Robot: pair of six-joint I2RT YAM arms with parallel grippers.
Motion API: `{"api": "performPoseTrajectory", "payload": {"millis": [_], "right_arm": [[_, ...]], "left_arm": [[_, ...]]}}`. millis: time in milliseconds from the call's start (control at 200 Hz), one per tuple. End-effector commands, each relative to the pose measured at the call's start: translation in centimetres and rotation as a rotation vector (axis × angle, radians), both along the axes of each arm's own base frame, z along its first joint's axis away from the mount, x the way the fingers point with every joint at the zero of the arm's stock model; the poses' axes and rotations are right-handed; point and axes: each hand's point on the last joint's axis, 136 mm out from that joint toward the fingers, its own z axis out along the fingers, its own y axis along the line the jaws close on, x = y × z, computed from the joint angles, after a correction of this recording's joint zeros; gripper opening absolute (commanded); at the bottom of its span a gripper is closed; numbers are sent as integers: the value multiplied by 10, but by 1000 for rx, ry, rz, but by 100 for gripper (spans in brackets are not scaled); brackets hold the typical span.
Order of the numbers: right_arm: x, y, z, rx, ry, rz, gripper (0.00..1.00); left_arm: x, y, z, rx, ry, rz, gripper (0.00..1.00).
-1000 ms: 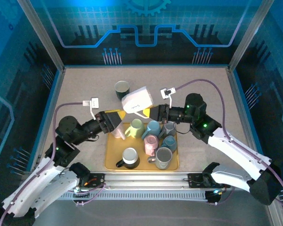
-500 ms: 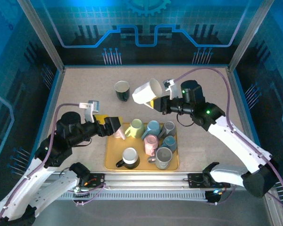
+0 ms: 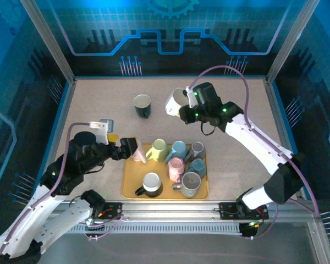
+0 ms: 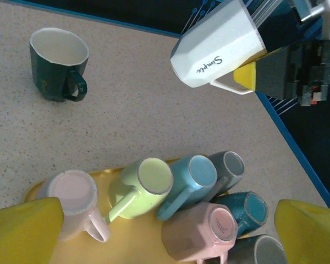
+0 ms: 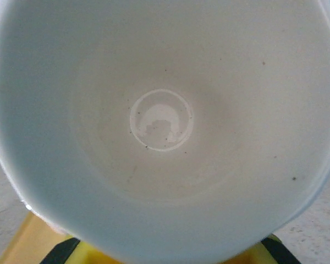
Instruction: Turn the mug right side up
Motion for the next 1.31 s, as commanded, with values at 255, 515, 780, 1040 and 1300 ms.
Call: {"api": "performPoseTrajectory", "payload": {"millis": [255,515,780,1040,1300], "right_arm": [[68,21,-18,-216,-55,-57,0],[98,55,-64,-263,32,-27,0],[114,71,-100,-309,92,-16,0],[119,81,-117,-311,116,-14,0],[120,87,-138,-343,139,-12,0]], "left_arm": [[5,7,-9,108,-21,5,99],[5,12,-10,167,-55,1,99],[5,9,-19,153,-50,-8,99],[5,8,-19,146,-54,-12,99],[5,8,-19,141,-53,-12,99]]}}
